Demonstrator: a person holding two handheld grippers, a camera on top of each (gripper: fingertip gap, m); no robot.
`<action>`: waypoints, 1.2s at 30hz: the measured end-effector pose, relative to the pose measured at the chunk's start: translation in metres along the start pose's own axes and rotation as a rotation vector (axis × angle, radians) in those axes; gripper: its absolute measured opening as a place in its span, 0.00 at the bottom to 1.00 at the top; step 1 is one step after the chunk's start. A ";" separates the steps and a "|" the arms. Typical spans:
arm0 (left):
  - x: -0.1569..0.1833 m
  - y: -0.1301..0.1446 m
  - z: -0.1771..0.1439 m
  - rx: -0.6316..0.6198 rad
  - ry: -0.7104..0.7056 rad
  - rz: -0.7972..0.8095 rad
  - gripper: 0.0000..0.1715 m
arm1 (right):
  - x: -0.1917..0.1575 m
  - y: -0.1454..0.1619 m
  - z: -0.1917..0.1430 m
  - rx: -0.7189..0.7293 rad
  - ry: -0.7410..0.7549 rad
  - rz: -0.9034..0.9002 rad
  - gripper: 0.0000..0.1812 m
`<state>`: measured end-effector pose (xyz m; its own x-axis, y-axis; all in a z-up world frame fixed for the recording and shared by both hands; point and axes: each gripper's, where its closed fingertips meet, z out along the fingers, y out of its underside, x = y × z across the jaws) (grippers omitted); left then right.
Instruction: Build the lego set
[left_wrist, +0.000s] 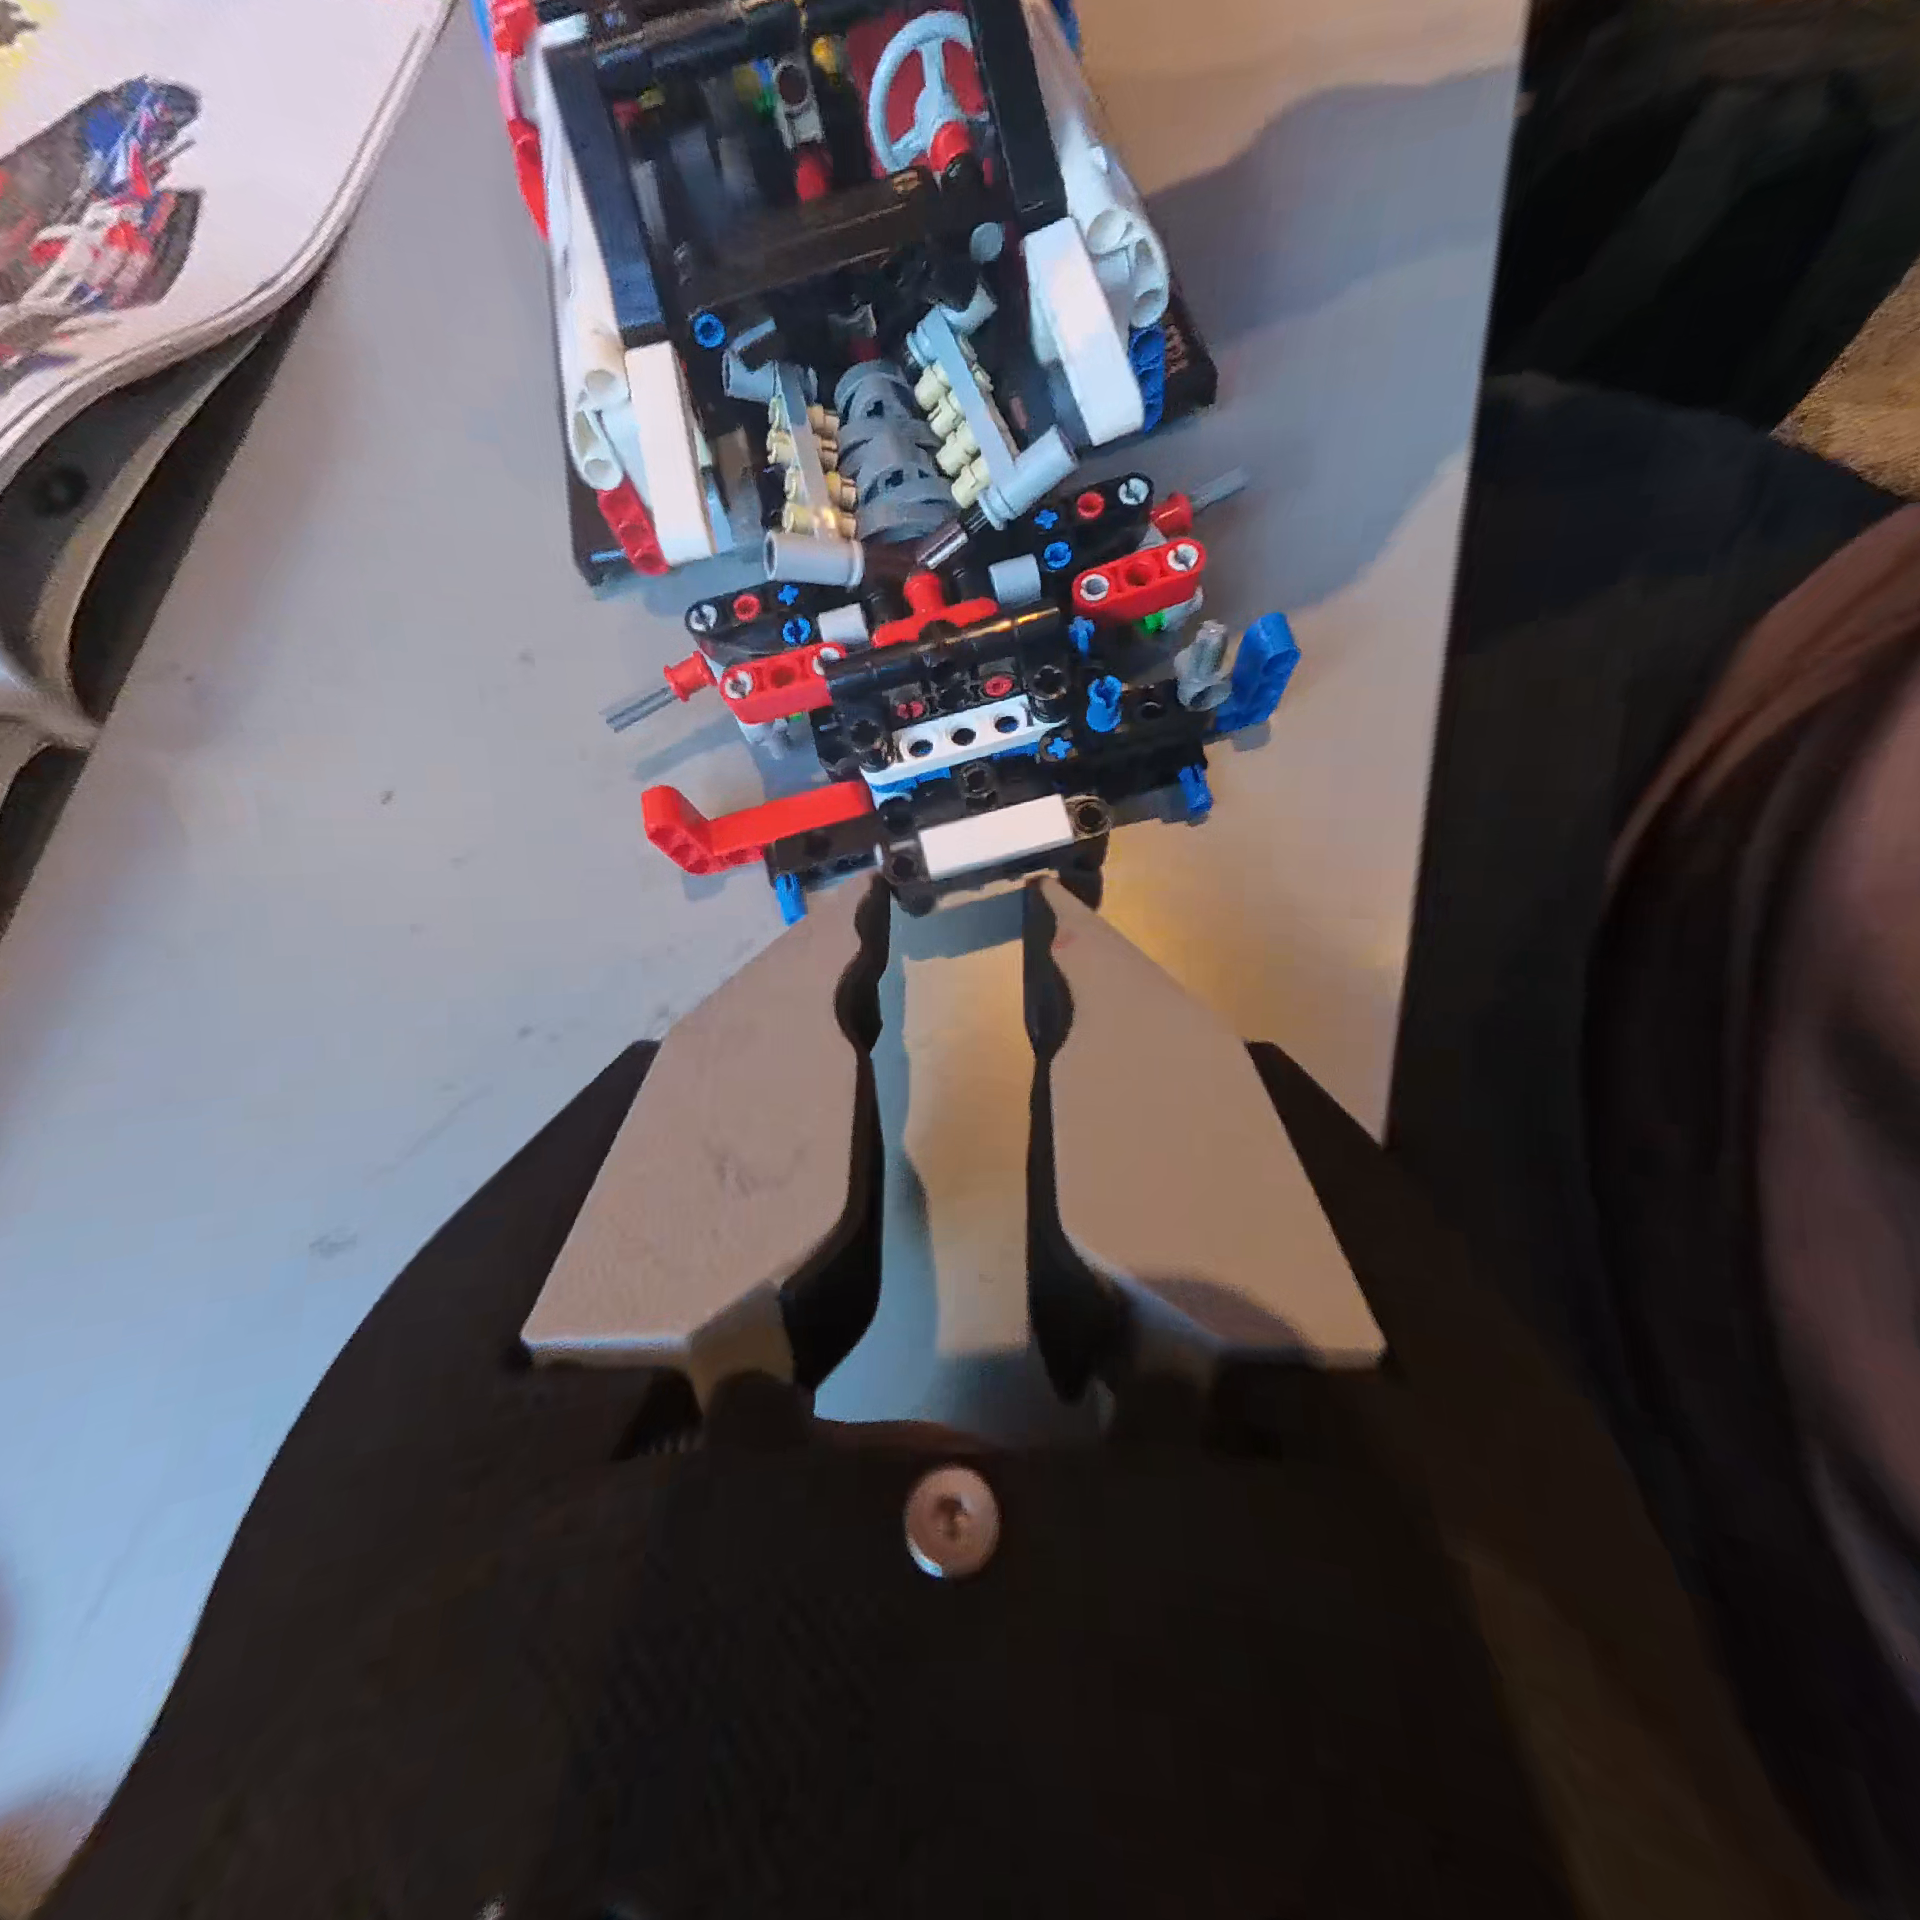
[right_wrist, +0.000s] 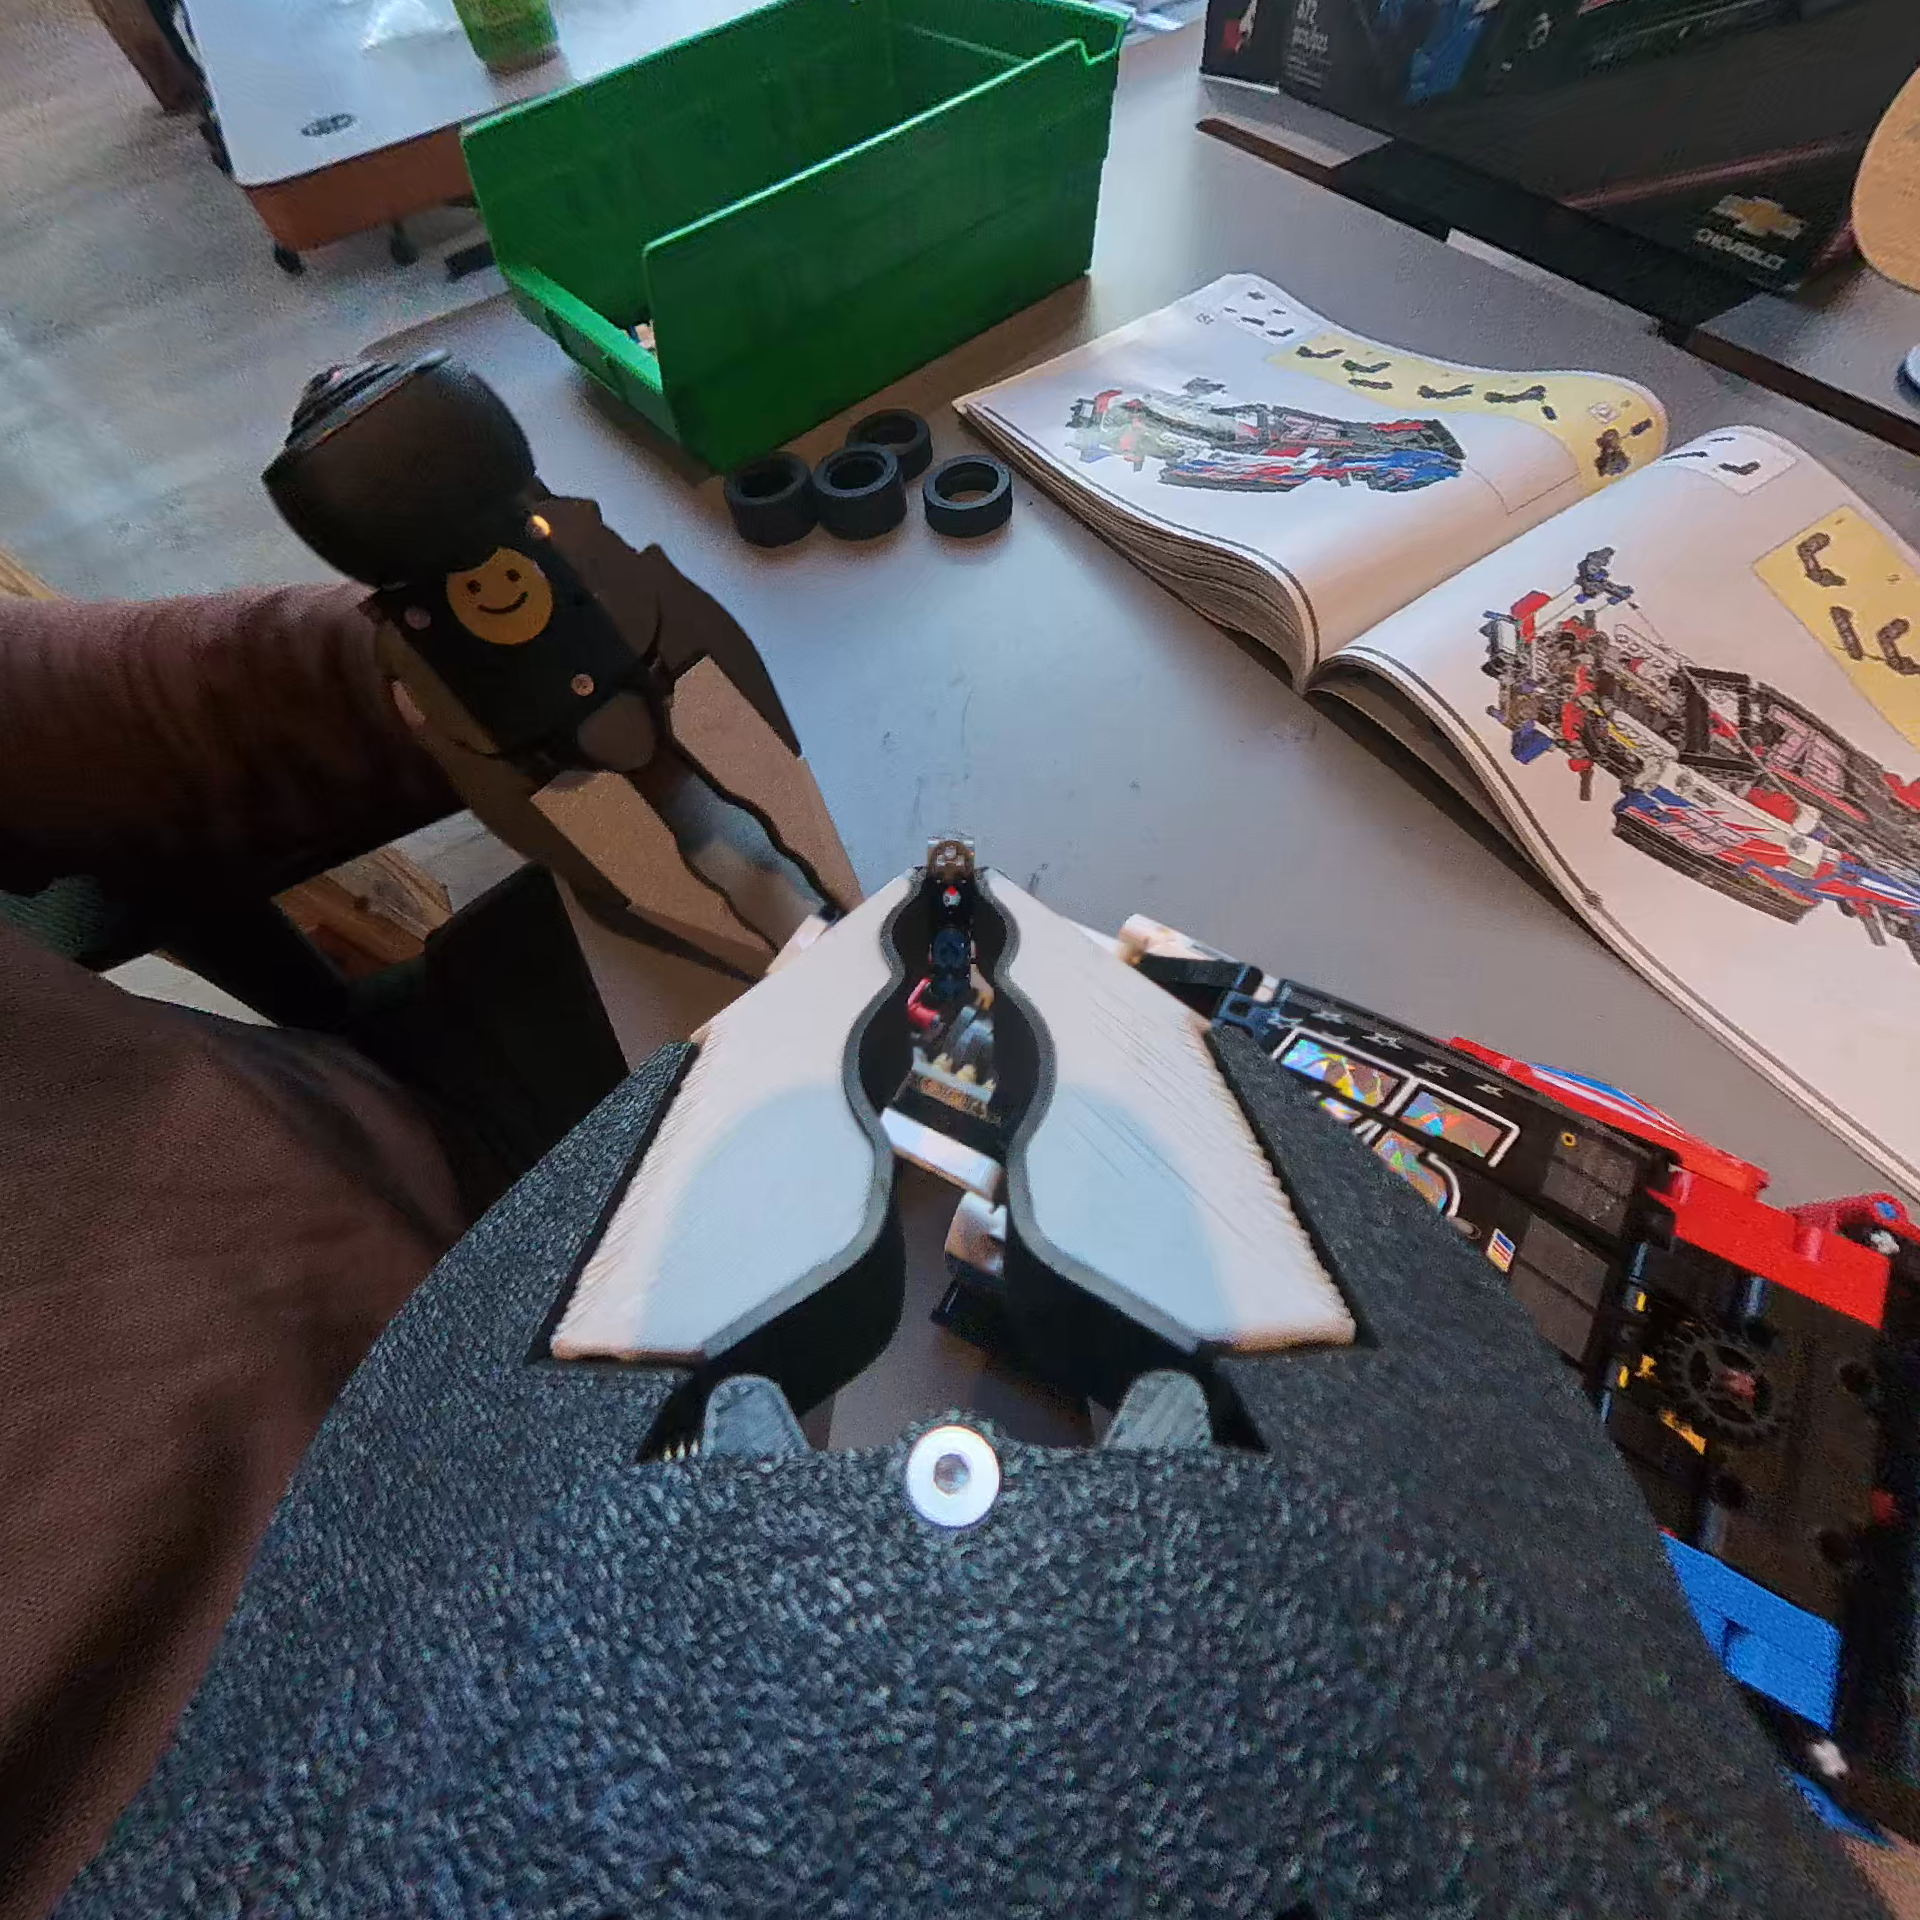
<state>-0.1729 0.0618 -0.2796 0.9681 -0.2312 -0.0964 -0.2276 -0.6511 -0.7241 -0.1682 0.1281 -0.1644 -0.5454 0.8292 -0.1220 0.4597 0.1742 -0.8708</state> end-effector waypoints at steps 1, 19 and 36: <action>0.006 -0.004 0.003 0.002 0.014 0.006 0.12 | 0.001 0.001 -0.003 -0.003 0.004 -0.001 0.04; -0.030 -0.062 -0.022 0.429 0.052 -0.066 0.20 | 0.049 -0.006 -0.059 0.185 -0.021 -0.058 0.04; -0.074 -0.093 -0.013 0.582 0.071 -0.105 0.14 | 0.078 -0.014 -0.063 0.372 -0.063 -0.122 0.04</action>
<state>-0.2246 0.1300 -0.1961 0.9684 -0.2478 0.0278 -0.0164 -0.1743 -0.9846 -0.1730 0.2239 -0.1323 -0.6279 0.7778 -0.0259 0.1097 0.0555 -0.9924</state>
